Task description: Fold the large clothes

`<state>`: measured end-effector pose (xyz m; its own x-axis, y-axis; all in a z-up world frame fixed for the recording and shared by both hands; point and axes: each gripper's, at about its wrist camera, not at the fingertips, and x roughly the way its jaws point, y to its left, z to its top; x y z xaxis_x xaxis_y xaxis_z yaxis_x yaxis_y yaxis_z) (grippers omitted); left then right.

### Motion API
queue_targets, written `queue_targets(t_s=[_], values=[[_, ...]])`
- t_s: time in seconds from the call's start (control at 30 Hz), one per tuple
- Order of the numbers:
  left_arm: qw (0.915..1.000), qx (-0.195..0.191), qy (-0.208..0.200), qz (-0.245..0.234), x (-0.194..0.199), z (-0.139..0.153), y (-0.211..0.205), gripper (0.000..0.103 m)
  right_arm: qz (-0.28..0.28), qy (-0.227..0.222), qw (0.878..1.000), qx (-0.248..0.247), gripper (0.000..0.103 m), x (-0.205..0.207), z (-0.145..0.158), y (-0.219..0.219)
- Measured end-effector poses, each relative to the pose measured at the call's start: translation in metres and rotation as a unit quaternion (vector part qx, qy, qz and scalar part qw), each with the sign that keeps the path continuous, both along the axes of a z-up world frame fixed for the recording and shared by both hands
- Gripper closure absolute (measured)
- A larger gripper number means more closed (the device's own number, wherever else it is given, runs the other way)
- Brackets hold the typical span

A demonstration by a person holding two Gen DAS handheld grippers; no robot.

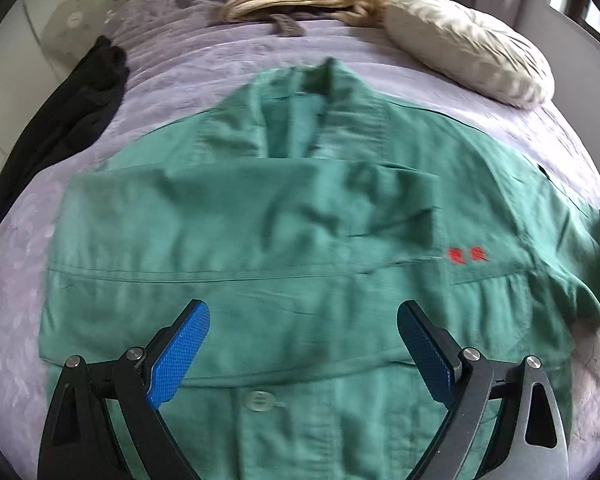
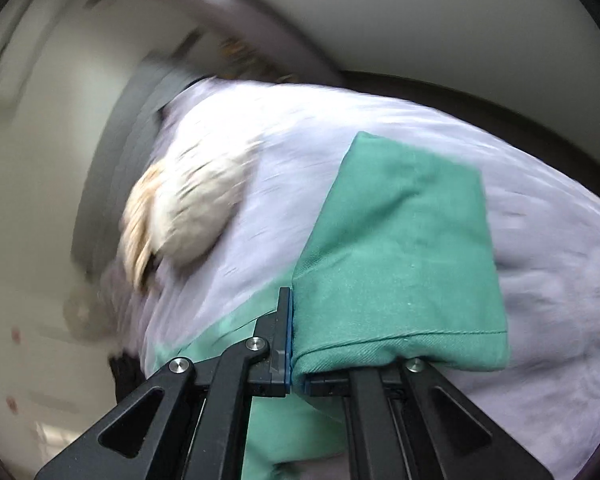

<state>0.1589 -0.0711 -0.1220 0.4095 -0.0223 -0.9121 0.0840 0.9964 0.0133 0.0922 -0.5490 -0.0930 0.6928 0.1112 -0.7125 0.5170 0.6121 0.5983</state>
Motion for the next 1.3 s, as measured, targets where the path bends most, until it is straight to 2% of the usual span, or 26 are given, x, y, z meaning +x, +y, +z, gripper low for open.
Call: queue_targets(t_s=[0.07, 0.13, 0.17, 0.2, 0.23, 0.3, 0.37, 0.47, 0.53, 0.6, 0.63, 0.67, 0.7, 0.73, 0.77, 0.8, 0.87, 0.9, 0.93, 1.0, 1.07, 1.1, 1.13, 1.2, 1.27, 1.3], values=[[0.9999, -0.003, -0.001, 0.012, 0.001, 0.000, 0.017, 0.007, 0.061, -0.007, 0.998, -0.032, 0.099, 0.026, 0.019, 0.040], [0.9997, -0.002, -0.005, 0.025, 0.002, 0.001, 0.036, 0.007, 0.132, -0.003, 0.989, -0.074, 0.099, 0.054, 0.033, 0.091], [0.9995, -0.001, -0.009, 0.031, 0.002, 0.001, 0.045, 0.007, 0.181, 0.003, 0.978, -0.107, 0.099, 0.073, 0.039, 0.130], [0.9993, -0.001, -0.010, 0.037, 0.002, 0.001, 0.054, 0.007, 0.205, 0.002, 0.971, -0.122, 0.099, 0.077, 0.041, 0.150], [0.9990, -0.001, -0.011, 0.044, 0.003, 0.002, 0.063, 0.007, 0.247, -0.001, 0.958, -0.145, 0.099, 0.091, 0.042, 0.190], [0.9978, -0.003, -0.012, 0.065, 0.005, 0.001, 0.088, 0.007, 0.300, -0.007, 0.941, -0.156, 0.099, 0.102, 0.034, 0.247], [0.9966, -0.003, -0.011, 0.081, 0.006, -0.001, 0.107, 0.007, 0.337, -0.007, 0.929, -0.154, 0.099, 0.106, 0.019, 0.292], [0.9945, 0.001, -0.006, 0.104, 0.007, -0.009, 0.136, 0.007, 0.390, 0.012, 0.911, -0.132, 0.099, 0.112, -0.023, 0.360], [0.9936, -0.002, 0.002, 0.113, 0.006, -0.015, 0.146, 0.007, 0.417, 0.051, 0.898, -0.133, 0.094, 0.117, -0.060, 0.395], [0.9927, -0.008, 0.009, 0.120, 0.003, -0.020, 0.158, 0.007, 0.424, 0.104, 0.889, -0.139, 0.094, 0.117, -0.099, 0.410], [0.9926, -0.012, 0.010, 0.121, 0.001, -0.021, 0.164, 0.007, 0.417, 0.124, 0.891, -0.128, 0.094, 0.119, -0.110, 0.409], [0.9927, -0.013, 0.009, 0.120, -0.002, -0.021, 0.166, 0.007, 0.406, 0.128, 0.899, -0.104, 0.094, 0.117, -0.114, 0.403], [0.9929, -0.013, 0.008, 0.118, -0.004, -0.022, 0.169, 0.007, 0.392, 0.122, 0.909, -0.074, 0.084, 0.113, -0.113, 0.395], [0.9930, -0.013, 0.008, 0.117, -0.005, -0.021, 0.170, 0.007, 0.378, 0.118, 0.917, -0.048, 0.065, 0.111, -0.112, 0.386], [0.9931, -0.015, 0.008, 0.116, -0.006, -0.021, 0.173, 0.007, 0.364, 0.117, 0.923, -0.036, 0.055, 0.108, -0.110, 0.379], [0.9932, -0.018, 0.007, 0.115, -0.007, -0.021, 0.175, 0.007, 0.335, 0.109, 0.936, -0.024, 0.047, 0.102, -0.104, 0.366], [0.9932, -0.021, 0.006, 0.114, -0.009, -0.019, 0.179, 0.007, 0.284, 0.091, 0.954, -0.016, 0.047, 0.097, -0.094, 0.347], [0.9932, -0.022, 0.004, 0.114, -0.010, -0.018, 0.181, 0.007, 0.257, 0.086, 0.962, -0.018, 0.060, 0.097, -0.089, 0.337], [0.9930, -0.024, 0.001, 0.115, -0.012, -0.015, 0.184, 0.007, 0.246, 0.078, 0.966, -0.018, 0.085, 0.097, -0.086, 0.333], [0.9926, -0.028, -0.003, 0.118, -0.014, -0.012, 0.190, 0.007, 0.254, 0.078, 0.964, -0.026, 0.087, 0.105, -0.082, 0.338], [0.9916, -0.031, -0.009, 0.125, -0.019, -0.009, 0.200, 0.007, 0.290, 0.067, 0.953, -0.058, 0.087, 0.118, -0.073, 0.362], [0.9910, -0.029, -0.011, 0.130, -0.020, -0.009, 0.204, 0.007, 0.314, 0.061, 0.944, -0.083, 0.087, 0.123, -0.067, 0.375], [0.9905, -0.028, -0.011, 0.134, -0.020, -0.009, 0.208, 0.007, 0.349, 0.058, 0.928, -0.116, 0.087, 0.127, -0.062, 0.399], [0.9891, -0.023, -0.007, 0.145, -0.022, -0.012, 0.217, 0.007, 0.400, 0.053, 0.903, -0.150, 0.086, 0.130, -0.061, 0.434], [0.9874, -0.021, -0.001, 0.157, -0.025, -0.016, 0.225, 0.007, 0.456, 0.072, 0.870, -0.174, 0.080, 0.129, -0.071, 0.471], [0.9868, -0.021, 0.001, 0.161, -0.026, -0.018, 0.227, 0.007, 0.475, 0.086, 0.855, -0.190, 0.071, 0.127, -0.079, 0.486]])
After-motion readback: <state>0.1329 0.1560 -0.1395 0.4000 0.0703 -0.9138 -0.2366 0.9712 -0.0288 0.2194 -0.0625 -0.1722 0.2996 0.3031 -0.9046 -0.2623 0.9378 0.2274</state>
